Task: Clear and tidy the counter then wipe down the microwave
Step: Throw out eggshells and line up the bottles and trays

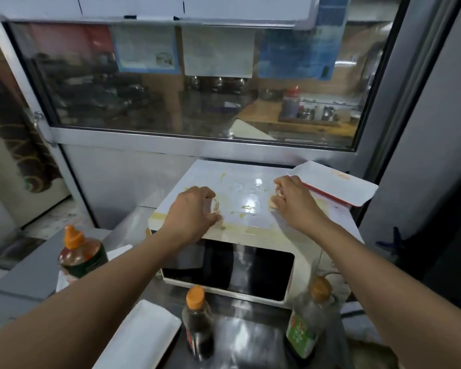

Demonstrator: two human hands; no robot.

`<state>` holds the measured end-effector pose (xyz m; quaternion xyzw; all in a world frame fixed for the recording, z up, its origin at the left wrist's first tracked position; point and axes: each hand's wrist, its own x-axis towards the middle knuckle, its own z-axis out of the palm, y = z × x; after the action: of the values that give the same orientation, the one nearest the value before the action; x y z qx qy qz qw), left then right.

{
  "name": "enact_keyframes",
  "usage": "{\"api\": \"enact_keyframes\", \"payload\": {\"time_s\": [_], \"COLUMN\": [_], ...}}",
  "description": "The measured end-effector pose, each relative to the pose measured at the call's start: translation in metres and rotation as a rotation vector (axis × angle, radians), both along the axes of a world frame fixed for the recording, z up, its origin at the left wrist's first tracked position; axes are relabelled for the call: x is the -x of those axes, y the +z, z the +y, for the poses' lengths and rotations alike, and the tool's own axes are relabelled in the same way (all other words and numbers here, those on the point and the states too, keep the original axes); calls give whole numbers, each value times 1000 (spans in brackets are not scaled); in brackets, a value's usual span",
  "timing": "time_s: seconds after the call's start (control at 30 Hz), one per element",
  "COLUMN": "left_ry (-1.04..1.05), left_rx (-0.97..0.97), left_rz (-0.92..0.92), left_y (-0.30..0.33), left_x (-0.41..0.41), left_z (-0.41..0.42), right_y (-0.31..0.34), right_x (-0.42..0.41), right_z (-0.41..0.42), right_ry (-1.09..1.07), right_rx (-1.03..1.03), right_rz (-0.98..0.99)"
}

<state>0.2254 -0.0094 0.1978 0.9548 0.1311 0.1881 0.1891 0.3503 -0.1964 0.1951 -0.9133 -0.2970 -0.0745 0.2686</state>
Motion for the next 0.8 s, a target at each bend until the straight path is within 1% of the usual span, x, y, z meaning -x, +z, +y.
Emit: {"api": "enact_keyframes", "payload": {"time_s": [0.17, 0.37, 0.43, 0.53, 0.8], "left_ry": [51, 77, 74, 67, 42], "left_rx": [-14, -16, -13, -10, 10], "left_rz": [-3, -5, -9, -9, -12], "left_y": [-1, -3, -5, -7, -9], "left_x": [-11, -19, -21, -22, -23], "left_z": [15, 29, 32, 37, 42], "right_y": [-11, -20, -21, -24, -27], "right_x": [-28, -28, -29, -31, -35], "right_z": [12, 6, 5, 7, 9], "right_ry": [25, 84, 86, 49, -15], "right_rx": [75, 217, 207, 152, 156], "right_rz": [35, -2, -5, 49, 40]}}
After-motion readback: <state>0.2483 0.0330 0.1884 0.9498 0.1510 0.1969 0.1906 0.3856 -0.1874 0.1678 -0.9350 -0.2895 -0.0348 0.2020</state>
